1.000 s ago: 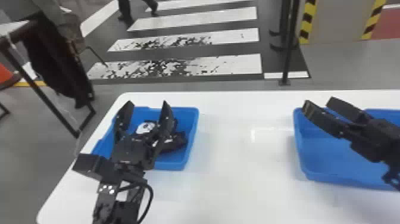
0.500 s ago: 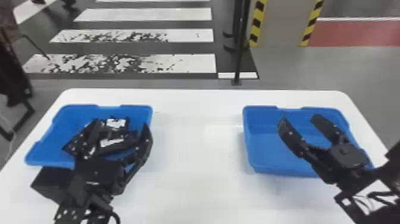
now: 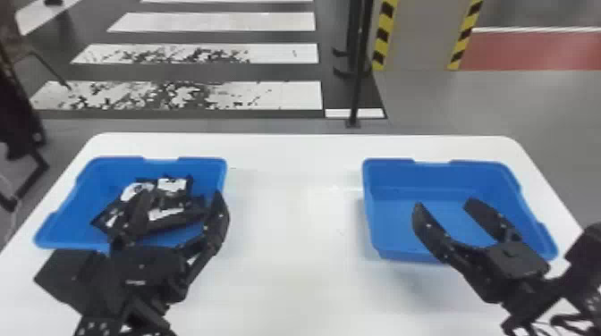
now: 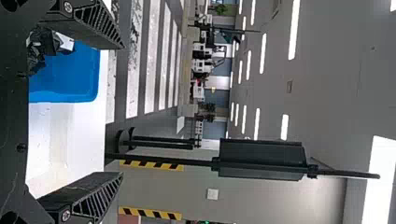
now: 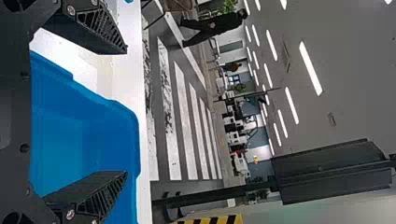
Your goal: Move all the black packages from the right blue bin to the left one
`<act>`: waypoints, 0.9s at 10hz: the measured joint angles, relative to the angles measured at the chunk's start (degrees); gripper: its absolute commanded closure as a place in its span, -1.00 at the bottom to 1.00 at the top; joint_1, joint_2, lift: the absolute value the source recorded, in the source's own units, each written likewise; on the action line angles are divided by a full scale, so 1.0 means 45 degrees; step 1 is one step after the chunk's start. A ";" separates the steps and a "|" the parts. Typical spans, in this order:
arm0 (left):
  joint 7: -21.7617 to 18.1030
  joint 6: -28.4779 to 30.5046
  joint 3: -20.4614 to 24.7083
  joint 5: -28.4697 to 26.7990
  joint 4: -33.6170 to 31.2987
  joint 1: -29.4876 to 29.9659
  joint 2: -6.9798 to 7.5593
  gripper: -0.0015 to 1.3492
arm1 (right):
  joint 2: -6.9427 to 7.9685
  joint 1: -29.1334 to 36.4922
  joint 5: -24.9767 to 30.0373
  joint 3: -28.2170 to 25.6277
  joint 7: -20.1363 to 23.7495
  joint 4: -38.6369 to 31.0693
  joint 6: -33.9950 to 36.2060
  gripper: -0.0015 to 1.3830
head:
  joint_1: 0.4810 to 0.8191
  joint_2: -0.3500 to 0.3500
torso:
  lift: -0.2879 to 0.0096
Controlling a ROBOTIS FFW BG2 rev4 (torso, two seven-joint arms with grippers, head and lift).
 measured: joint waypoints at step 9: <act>0.0002 0.0046 0.0152 0.0223 -0.0047 0.0123 -0.0049 -0.85 | -0.0026 0.0345 0.0930 -0.0025 -0.0950 -0.1083 0.0678 -0.83 | 0.27 0.05 | -0.27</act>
